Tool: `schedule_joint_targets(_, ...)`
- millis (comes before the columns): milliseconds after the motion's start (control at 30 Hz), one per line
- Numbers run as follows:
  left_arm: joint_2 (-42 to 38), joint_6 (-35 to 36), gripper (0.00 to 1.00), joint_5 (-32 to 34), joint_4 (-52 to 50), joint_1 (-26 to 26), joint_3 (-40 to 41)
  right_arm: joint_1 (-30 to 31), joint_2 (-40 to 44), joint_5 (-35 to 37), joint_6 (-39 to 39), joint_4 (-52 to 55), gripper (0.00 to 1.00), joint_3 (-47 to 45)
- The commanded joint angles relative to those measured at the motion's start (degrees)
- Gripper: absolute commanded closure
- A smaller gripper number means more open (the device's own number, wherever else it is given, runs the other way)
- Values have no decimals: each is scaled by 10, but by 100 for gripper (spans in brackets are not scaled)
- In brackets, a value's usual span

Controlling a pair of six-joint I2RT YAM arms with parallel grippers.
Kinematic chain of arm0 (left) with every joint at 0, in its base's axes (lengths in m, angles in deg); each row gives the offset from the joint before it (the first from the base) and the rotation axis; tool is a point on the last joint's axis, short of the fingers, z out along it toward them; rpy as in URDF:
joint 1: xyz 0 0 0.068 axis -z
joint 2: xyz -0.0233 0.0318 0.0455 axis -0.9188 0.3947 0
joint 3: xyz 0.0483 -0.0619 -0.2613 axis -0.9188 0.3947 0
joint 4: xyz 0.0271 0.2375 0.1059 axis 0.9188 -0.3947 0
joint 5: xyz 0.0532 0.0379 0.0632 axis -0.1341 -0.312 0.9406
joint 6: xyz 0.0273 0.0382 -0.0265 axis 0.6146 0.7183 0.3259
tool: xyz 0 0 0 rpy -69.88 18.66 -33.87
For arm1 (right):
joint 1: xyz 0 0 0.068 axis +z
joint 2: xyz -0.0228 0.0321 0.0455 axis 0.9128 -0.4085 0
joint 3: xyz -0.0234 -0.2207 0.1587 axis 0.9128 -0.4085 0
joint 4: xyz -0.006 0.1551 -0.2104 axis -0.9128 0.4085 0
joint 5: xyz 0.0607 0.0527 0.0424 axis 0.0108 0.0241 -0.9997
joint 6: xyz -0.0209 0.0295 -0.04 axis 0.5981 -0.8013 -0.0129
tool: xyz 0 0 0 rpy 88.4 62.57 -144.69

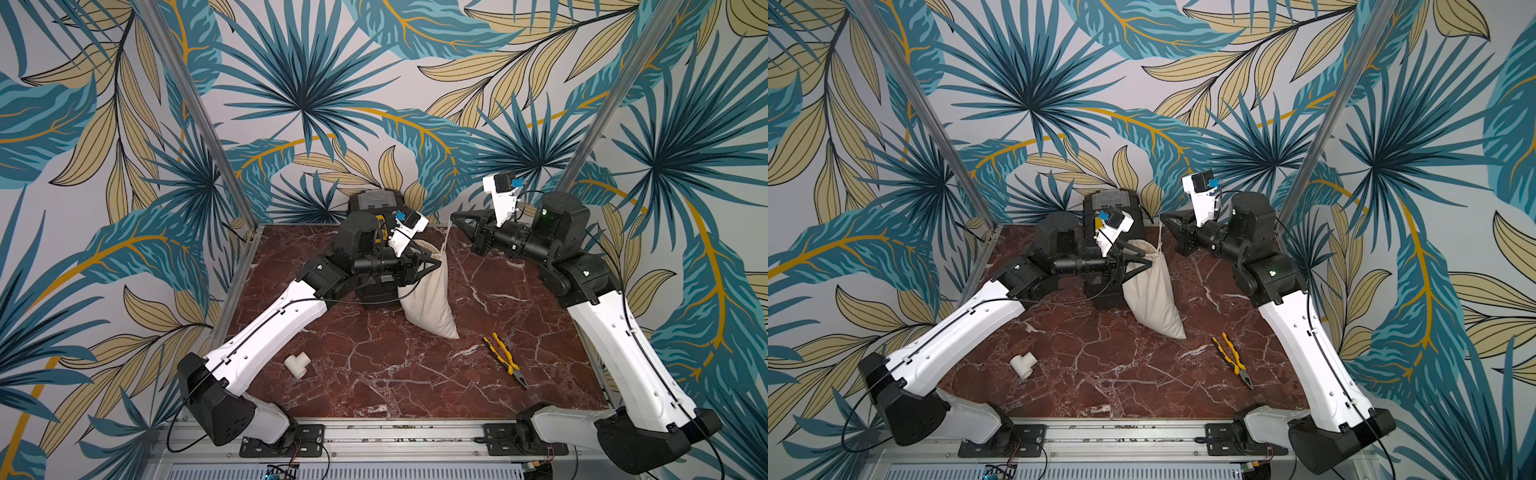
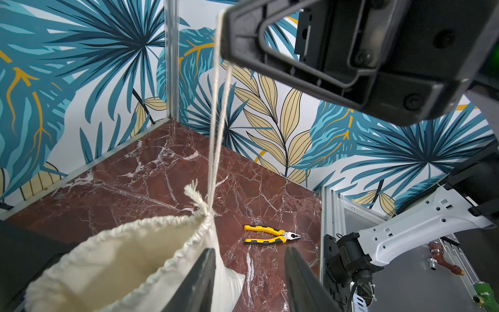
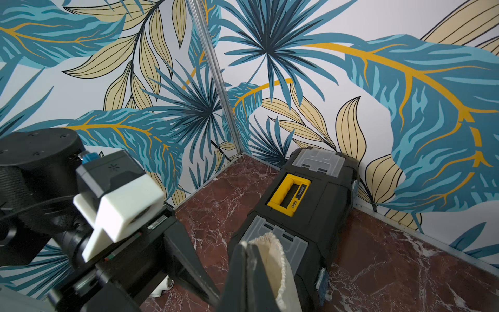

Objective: Close the soil bag
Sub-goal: Frap the soil bag at the center of the board.

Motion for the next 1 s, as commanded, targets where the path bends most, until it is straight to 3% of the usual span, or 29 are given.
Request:
schedule_joint_targets(0,23,22,54,-33,16,2,-23,4,19,-11,-11,-51,100,-3)
schedule_joint_targets(367,58,24,54,-7,58,3,-47,6,23,-12,-11,-45,100,0)
schedule_joint_targets(567,69,69,54,18,47,4,-71,6,22,-14,-5,-38,100,4)
schedule_joint_targets(733,90,81,53,10,32,3,-98,6,16,-19,2,-25,100,15)
schedule_joint_targets(967,93,75,55,2,50,8,-75,6,16,-16,7,-22,100,19)
